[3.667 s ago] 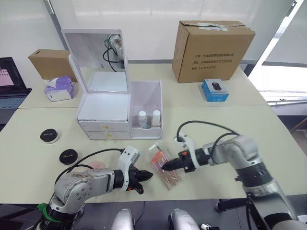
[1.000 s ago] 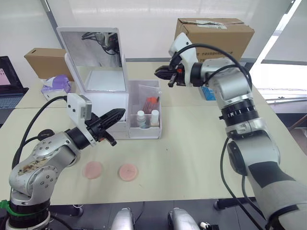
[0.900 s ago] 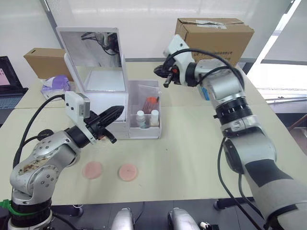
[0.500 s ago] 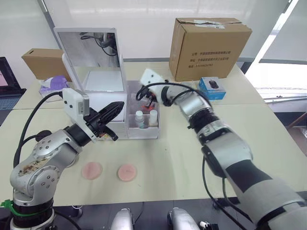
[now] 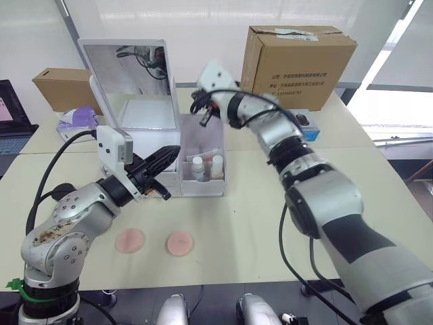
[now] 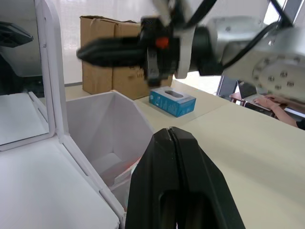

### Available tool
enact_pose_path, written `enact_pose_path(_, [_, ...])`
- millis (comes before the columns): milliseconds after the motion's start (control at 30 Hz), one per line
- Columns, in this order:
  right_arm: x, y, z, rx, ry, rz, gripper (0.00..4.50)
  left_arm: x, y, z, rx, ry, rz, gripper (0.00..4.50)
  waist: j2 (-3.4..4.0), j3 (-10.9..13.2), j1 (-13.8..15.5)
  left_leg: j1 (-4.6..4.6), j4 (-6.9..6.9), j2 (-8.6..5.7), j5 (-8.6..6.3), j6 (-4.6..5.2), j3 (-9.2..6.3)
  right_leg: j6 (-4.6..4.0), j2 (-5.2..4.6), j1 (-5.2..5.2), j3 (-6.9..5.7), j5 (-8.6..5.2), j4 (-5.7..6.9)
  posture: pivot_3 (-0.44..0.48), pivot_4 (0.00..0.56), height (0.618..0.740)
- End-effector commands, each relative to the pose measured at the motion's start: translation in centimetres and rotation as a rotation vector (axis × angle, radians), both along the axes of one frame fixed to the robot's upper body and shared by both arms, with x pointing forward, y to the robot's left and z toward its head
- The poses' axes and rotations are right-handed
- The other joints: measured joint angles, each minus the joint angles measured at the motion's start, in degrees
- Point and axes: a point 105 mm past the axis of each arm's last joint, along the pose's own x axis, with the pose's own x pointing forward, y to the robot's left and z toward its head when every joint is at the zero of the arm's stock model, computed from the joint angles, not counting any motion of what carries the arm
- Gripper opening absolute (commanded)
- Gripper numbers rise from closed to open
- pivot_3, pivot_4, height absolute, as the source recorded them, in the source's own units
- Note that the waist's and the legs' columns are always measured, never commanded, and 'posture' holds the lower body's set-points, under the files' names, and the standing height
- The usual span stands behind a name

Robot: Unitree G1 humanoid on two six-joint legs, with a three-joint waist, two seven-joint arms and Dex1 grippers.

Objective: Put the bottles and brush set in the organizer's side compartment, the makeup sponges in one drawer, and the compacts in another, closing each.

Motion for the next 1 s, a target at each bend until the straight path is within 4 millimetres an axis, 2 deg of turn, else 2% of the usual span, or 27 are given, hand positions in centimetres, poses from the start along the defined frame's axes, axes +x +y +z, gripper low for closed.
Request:
enact_pose_path(33, [-2.2, -0.6, 2.2, 0.036, 0.116, 0.2, 0.04, -0.2, 0.4, 1.2, 0.009, -0.064, 0.004, 0.0, 0.0, 0.0, 0.05, 0.02, 0.0, 0.0, 0.0, 0.0, 0.0, 0.0, 0.0, 0.02, 0.0, 0.0, 0.0, 0.0, 0.15, 0.738])
enact_pose_path(133, [-4.4, -1.9, 0.6, -0.063, 0.28, 0.328, 0.04, -0.1, 0.7, 1.1, 0.015, -0.063, 0.01, 0.0, 0.0, 0.0, 0.26, 0.0, 0.02, 0.0, 0.0, 0.0, 0.0, 0.0, 0.0, 0.01, -0.01, 0.0, 0.01, 0.0, 0.15, 0.738])
enact_pose_path(233, [-5.9, -2.5, -1.0, -0.134, 0.361, 0.349, 0.04, -0.1, 1.0, 0.9, 0.027, -0.063, 0.016, 0.0, 0.0, -0.01, 0.29, -0.02, 0.05, -0.01, 0.0, -0.01, 0.0, 0.0, -0.01, 0.01, -0.01, 0.0, 0.01, 0.0, 0.15, 0.738])
enact_pose_path(367, [-7.2, -2.2, -4.4, -0.224, 0.449, 0.329, 0.04, 0.1, 1.3, 0.8, 0.036, -0.063, 0.022, 0.0, 0.02, -0.02, -0.1, 0.01, 0.02, 0.01, 0.0, -0.01, 0.0, 0.01, 0.02, -0.06, 0.0, -0.01, 0.09, 0.0, 0.15, 0.738])
enact_pose_path(500, [-6.9, -1.3, -6.3, -0.257, 0.458, 0.287, 0.04, 0.2, 1.2, 0.7, 0.042, -0.067, 0.019, 0.0, 0.02, -0.02, -0.07, 0.01, 0.01, 0.01, 0.0, 0.0, 0.0, 0.01, 0.04, -0.11, 0.01, -0.01, 0.13, 0.0, 0.15, 0.738])
enact_pose_path(633, [-5.7, -1.4, -7.7, -0.324, 0.436, 0.212, 0.04, 0.1, 0.9, 0.7, 0.047, -0.07, 0.013, 0.0, 0.02, -0.02, 0.23, 0.0, 0.04, 0.0, 0.0, 0.0, 0.0, 0.02, 0.04, -0.08, 0.01, -0.02, 0.1, 0.0, 0.15, 0.738])
enact_pose_path(833, [-3.3, -1.9, -8.4, -0.414, 0.353, 0.089, 0.04, 0.0, 0.8, 0.7, 0.049, -0.073, 0.015, 0.0, 0.0, -0.03, 0.36, 0.0, 0.09, 0.0, 0.0, -0.01, 0.01, 0.02, 0.02, -0.03, -0.01, -0.02, 0.06, 0.0, 0.15, 0.738])
enact_pose_path(1000, [-1.0, -1.8, -7.6, -0.394, 0.229, -0.015, 0.04, 0.0, 0.9, 0.8, 0.051, -0.078, 0.021, 0.0, -0.01, -0.03, 0.07, -0.03, 0.08, 0.01, 0.0, 0.0, 0.0, 0.01, 0.03, -0.08, 0.0, -0.01, 0.09, 0.0, 0.15, 0.738])
